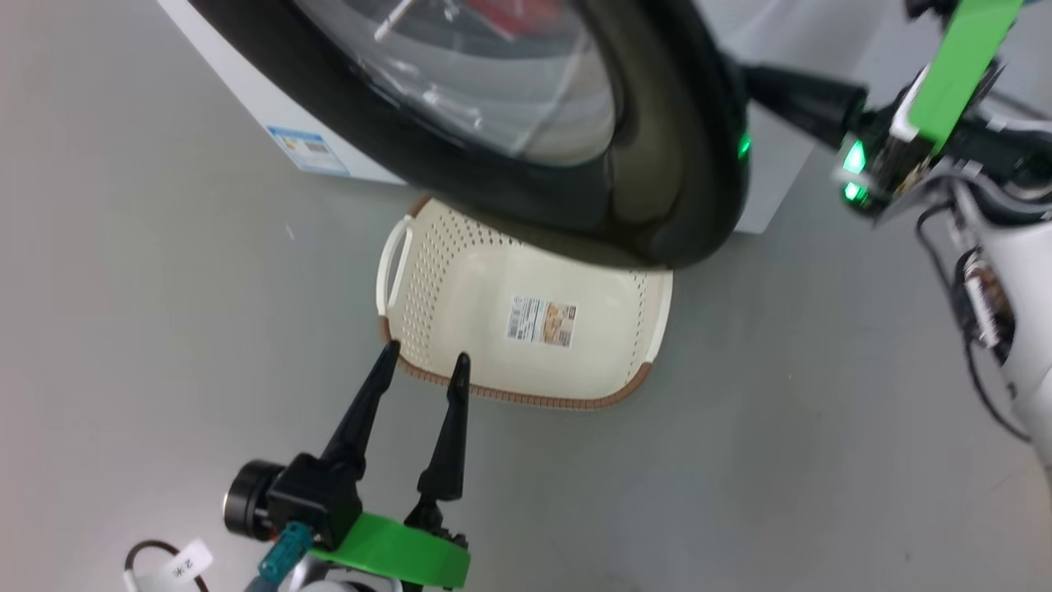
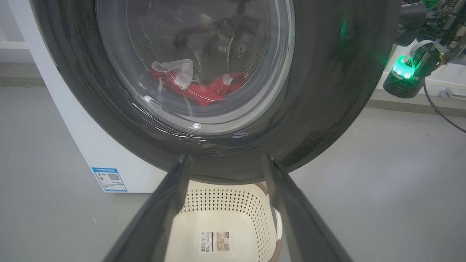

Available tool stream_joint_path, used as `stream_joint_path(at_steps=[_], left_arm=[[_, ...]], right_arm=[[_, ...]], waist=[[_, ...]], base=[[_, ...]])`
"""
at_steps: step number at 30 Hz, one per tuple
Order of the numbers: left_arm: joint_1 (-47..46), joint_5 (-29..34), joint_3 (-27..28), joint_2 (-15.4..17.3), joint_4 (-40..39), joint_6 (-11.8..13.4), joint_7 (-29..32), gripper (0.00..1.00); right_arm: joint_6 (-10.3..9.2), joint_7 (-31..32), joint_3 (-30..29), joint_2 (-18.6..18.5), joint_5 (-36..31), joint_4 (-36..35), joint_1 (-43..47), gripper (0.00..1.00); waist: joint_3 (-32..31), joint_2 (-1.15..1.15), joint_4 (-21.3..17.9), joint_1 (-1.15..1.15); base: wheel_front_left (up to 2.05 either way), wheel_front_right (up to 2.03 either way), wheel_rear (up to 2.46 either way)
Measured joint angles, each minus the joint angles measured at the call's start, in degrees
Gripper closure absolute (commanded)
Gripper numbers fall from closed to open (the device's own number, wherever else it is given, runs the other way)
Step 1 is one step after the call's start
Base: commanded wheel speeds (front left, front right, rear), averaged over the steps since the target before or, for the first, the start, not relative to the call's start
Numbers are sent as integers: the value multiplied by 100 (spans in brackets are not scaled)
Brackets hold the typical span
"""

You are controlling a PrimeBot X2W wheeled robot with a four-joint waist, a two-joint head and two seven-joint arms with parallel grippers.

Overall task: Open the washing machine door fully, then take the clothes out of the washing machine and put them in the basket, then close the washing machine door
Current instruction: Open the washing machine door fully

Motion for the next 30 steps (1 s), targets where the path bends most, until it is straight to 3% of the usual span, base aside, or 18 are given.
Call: stream_joint_path(at_steps=[13,30], left_arm=[[616,11,227,7,35,-41,0,0],[1049,47,409,15,44,-40,1,0]], right_arm=[[-5,56,42,342,-227,-577,1209,100],[-5,100,208,810,-517,-943,2046,100]], waist=[[-782,0,90,0],[-1300,0,703,0]], base=[[0,0,0],[0,0,0]])
